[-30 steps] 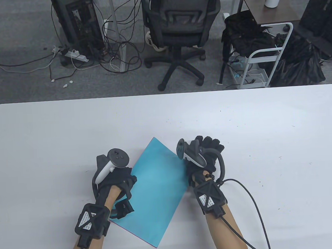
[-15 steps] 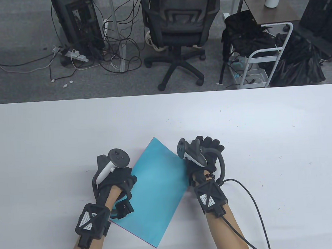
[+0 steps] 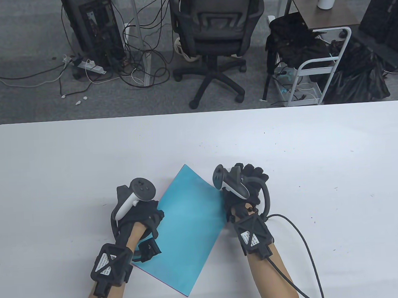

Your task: Push down lever to staple documents

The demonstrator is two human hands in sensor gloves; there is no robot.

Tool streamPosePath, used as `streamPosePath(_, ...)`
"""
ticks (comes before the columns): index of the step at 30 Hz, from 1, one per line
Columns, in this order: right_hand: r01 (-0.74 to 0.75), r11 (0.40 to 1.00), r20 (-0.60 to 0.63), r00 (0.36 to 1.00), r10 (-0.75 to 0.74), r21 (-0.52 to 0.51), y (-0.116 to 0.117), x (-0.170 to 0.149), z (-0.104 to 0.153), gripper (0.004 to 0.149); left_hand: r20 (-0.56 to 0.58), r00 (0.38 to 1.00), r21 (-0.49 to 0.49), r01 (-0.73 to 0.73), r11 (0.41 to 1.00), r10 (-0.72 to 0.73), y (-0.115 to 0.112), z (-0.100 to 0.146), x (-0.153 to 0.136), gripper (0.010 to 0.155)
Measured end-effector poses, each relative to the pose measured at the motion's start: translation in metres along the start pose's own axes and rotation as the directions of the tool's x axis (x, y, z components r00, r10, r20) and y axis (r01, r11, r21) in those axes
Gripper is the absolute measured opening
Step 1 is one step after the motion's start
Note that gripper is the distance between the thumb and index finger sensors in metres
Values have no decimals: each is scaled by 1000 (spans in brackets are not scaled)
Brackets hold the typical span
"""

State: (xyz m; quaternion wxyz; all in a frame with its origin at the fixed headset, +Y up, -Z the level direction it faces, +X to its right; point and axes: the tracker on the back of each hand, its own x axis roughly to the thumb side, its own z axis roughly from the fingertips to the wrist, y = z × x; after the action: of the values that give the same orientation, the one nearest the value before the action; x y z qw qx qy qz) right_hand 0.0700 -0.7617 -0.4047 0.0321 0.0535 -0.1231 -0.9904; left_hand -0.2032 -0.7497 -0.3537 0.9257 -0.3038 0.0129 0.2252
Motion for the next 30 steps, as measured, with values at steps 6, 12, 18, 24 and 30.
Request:
streamPosePath(6, 28, 1000, -3, 1000, -27, 8, -3, -4, 0, 81, -2, 1000, 1, 2, 1000, -2, 0, 0, 0, 41)
streamPosePath(12, 26, 1000, 0, 1000, -26, 7, -3, -4, 0, 81, -2, 1000, 1, 1, 1000, -1, 0, 0, 0, 41)
streamPosePath(18, 3, 1000, 8, 1000, -3, 6, -6, -4, -1, 81, -2, 1000, -4, -4, 1000, 4, 0, 0, 0, 41)
streamPosePath(24, -8, 999, 43, 999, 9, -40, -8, -4, -1, 78, -2, 1000, -4, -5, 1000, 5, 0, 0, 0, 41)
streamPosePath(30, 10, 1000, 45, 999, -9, -23, -10, -6, -1, 78, -1, 1000, -6, -11, 1000, 11, 1, 0, -1, 41)
